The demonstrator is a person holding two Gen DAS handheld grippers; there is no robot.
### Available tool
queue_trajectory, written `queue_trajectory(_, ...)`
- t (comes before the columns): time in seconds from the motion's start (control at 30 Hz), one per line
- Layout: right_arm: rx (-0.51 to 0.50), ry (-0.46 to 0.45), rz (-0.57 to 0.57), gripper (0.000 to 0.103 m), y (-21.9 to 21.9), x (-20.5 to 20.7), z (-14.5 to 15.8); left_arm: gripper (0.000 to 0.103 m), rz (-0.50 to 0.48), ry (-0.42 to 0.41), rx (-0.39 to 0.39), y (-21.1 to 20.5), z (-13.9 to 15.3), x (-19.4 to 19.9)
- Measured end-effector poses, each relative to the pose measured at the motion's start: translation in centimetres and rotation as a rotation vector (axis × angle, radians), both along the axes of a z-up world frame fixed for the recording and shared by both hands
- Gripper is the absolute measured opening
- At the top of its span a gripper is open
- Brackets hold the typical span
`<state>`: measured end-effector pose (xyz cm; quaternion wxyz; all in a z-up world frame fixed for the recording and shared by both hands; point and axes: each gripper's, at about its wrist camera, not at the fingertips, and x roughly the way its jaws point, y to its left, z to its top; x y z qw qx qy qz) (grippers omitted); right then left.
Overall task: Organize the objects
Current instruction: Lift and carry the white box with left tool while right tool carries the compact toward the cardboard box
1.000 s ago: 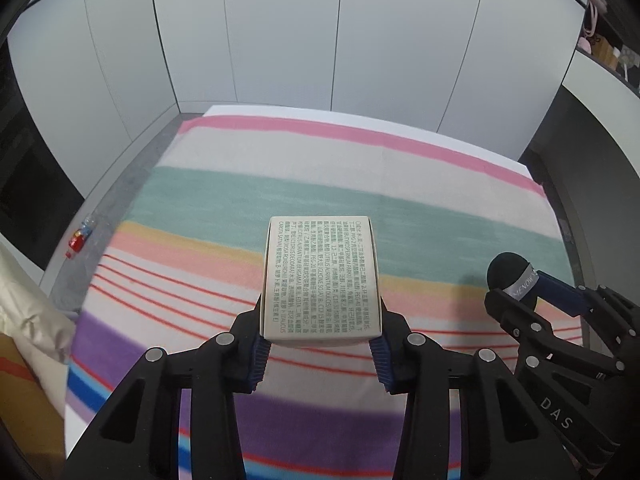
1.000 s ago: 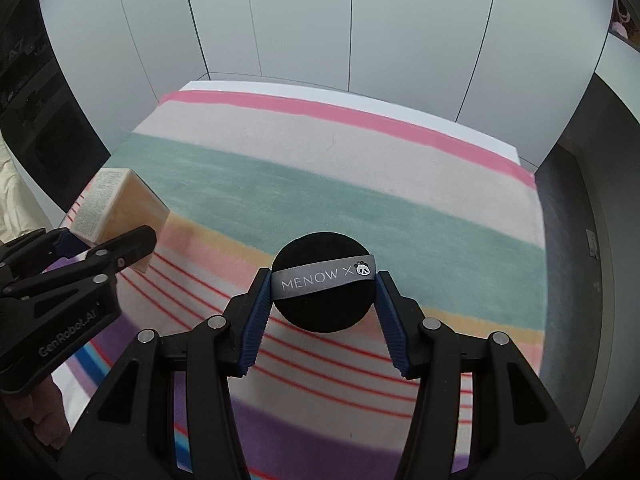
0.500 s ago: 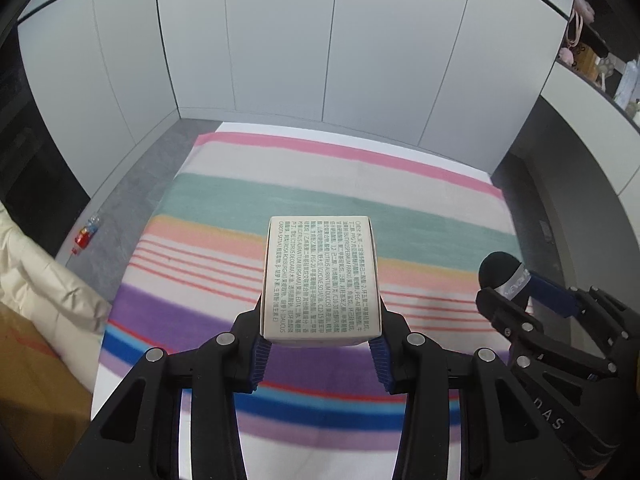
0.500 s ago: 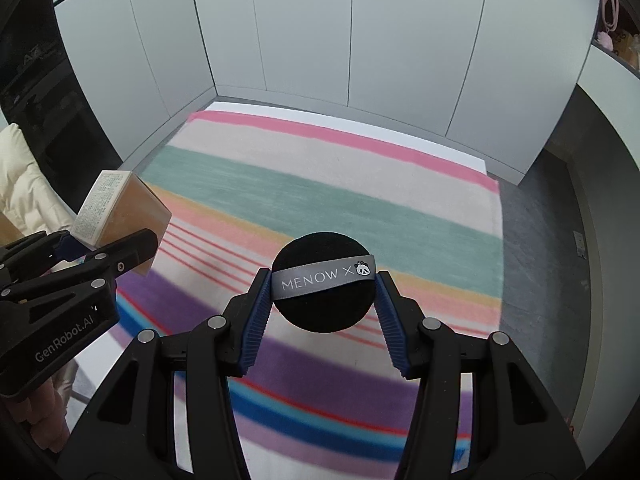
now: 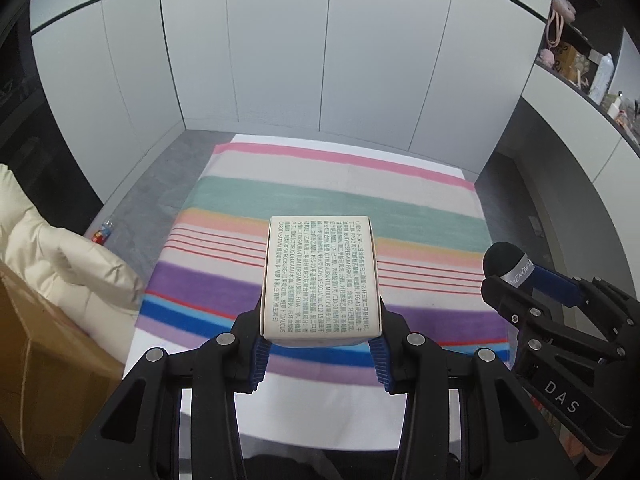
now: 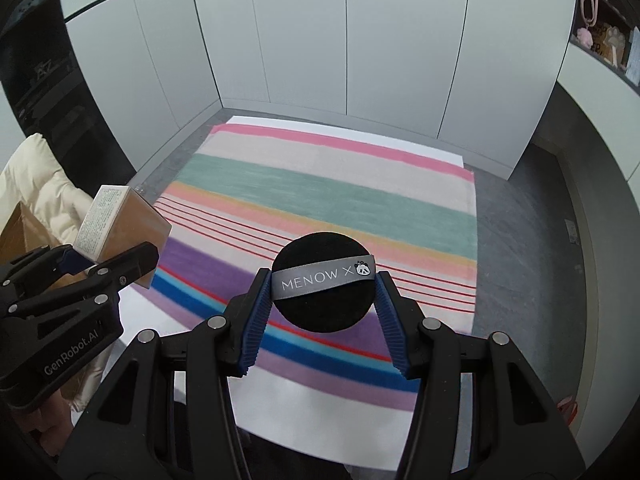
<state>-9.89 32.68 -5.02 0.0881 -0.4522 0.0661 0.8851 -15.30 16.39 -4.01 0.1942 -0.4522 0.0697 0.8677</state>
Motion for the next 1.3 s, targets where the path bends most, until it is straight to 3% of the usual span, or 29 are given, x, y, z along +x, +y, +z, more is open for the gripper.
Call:
queue_trajectory(0.23, 0.019, 0.039, 0.029, 0.053, -1.1, 3.1, 2.8, 0.043, -0.023, 0.025, 0.040, -1.3, 2.3, 3.3)
queue_trajectory(0.57, 0.023, 0.041, 0.080, 0.053, -1.9, 6.6, 4.2, 0.043, -0.041, 0.062, 0.067, -3.3, 3.9, 7.1)
queue_trajectory(0.77, 0.014, 0.051, 0.101, 0.053, -2.5, 6.9, 3.9, 0.043, -0.034, 0.014, 0.103, -4.7, 3.0, 7.4)
queue_trajectory(1.07, 0.047, 0.085, 0.167, 0.053, -4.5, 6.6, 4.8, 0.043, -0.005, 0.042, 0.123, -6.0, 3.5, 6.8)
queue_trajectory(1.3, 0.014, 0.108, 0.165, 0.053, -5.0, 6.3, 5.8, 0.043, 0.034, 0.038, 0.122, -7.3, 3.0, 6.4)
